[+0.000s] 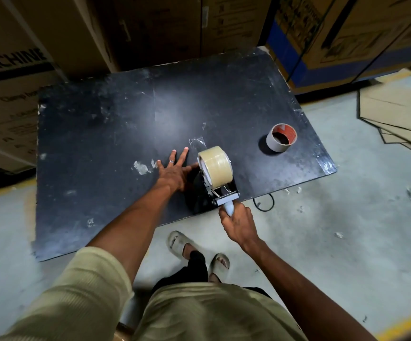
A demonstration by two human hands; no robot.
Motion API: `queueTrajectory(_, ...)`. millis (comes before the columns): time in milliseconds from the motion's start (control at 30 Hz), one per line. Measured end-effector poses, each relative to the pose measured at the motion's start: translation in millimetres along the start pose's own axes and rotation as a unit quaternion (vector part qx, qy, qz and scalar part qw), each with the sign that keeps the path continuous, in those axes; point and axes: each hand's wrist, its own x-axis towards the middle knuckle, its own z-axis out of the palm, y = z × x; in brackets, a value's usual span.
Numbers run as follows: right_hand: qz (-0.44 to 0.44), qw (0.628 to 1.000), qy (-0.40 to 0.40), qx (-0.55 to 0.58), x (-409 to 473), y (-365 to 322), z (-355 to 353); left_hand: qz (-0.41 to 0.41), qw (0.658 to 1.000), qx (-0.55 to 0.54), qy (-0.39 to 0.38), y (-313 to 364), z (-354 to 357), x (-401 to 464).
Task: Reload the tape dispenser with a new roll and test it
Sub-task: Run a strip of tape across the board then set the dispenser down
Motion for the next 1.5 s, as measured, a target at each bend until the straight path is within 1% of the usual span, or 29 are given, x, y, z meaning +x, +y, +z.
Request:
queueTrajectory(233,-0.004,1.000,-0.007,-0.010,-26,22,-4,0.002,1.000,-0.007,0.006,5,-1,-2)
queueTrajectory(367,0.006,1.000,-0.009,-0.008,-27,22,-4,0.005,1.000,0.004,0.014,8,6,-2)
queueTrajectory(500,0.001,1.000,-0.001,-0.005,-27,21,-4,0.043,0.999,0.013,-0.010,6,20,-13)
queueTrajectory(600,-0.002,1.000,-0.007,-0.002,-25,25,-2,0.060,0.998,0.013,0.010,7,36,-37)
queueTrajectory(700,0.004,1.000,-0.010,0.005,-23,27,0,0.048,0.998,-0.006,0.029,14,48,-46)
queueTrajectory(1200,0.012,1.000,-0.001,-0.013,-34,25,-5,-0.001,0.999,-0.017,-0.033,25,23,-54)
queueTrajectory(1500,0.015,1.000,-0.008,0.000,-56,41,-8,-0.005,0.999,-0.022,-0.039,26,24,-51)
